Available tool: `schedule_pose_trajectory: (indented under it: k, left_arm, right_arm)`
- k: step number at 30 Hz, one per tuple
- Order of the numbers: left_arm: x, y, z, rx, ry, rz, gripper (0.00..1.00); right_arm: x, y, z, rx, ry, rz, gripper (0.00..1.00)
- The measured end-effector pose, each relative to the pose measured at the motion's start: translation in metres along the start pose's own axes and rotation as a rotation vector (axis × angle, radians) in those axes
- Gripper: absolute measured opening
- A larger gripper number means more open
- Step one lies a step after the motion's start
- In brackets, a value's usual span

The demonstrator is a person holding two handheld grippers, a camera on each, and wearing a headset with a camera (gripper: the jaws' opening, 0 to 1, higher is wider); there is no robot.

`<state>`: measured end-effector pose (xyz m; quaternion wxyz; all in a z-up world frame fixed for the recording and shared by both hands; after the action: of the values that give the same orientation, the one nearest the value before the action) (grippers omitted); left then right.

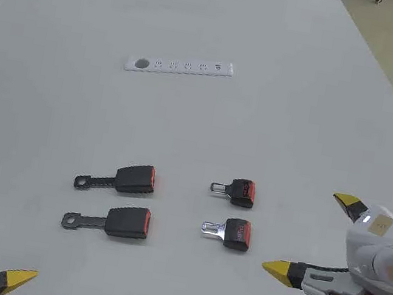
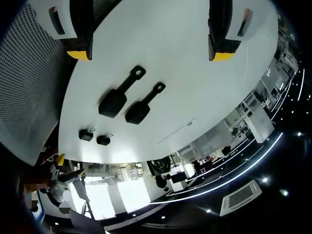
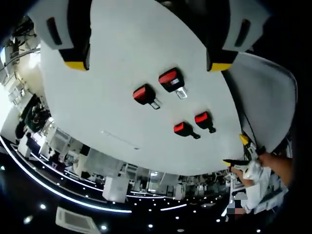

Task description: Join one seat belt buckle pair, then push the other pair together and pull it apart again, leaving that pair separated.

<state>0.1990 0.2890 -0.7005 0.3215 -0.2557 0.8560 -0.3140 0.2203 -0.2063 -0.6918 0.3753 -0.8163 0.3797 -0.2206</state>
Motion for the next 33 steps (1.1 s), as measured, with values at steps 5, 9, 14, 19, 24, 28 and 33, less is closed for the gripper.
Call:
schedule_pose_trajectory:
  k: [5, 9, 14, 19, 24, 28, 33]
  left_arm:
    - [-0.0017, 0.0012, 0.0003, 0.002, 0.000, -0.003, 1.00]
    - [-0.0024, 0.0018, 0.0001, 0.006, -0.002, -0.005, 1.00]
    - [-0.0027, 0.0016, -0.0005, 0.009, -0.005, -0.007, 1.00]
    - [-0.0027, 0.0016, -0.0007, 0.007, -0.005, -0.005, 1.00]
    - [-0.0034, 0.0016, -0.0008, 0.007, -0.008, -0.004, 1.00]
    - [-0.0037, -0.0005, -0.0014, 0.025, -0.009, -0.018, 1.00]
    - [-0.0021, 0.0008, 0.0001, 0.018, 0.005, -0.029, 1.00]
  right_arm:
    - [-0.0010, -0.0024, 0.0009, -0.002, -0.006, -0.015, 1.00]
    - [-0.0029, -0.0040, 0.0025, -0.011, -0.016, -0.049, 1.00]
    - [-0.0061, -0.0058, 0.0056, -0.004, -0.036, -0.068, 1.00]
    - [-0.0073, -0.0058, 0.0071, -0.006, -0.038, -0.068, 1.00]
    - [-0.0066, -0.0055, 0.0064, -0.002, -0.032, -0.040, 1.00]
    - [-0.0067, -0.0043, 0.0057, -0.009, -0.028, -0.049, 1.00]
    - [-0.0039, -0.0051, 0.0033, 0.002, -0.016, -0.047, 1.00]
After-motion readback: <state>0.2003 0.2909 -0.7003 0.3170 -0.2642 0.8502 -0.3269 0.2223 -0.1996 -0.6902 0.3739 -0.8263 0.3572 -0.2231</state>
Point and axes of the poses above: the centre of the closed fingertips' face, and the gripper's own axes: z roughly forward along the fingers, x roughly to its right, y roughly out of its underside, the point moved 10 cm from there along -z, roughly backward along the fingers, and after that the axes turned 7 degrees about z, right-handed, at the moved point
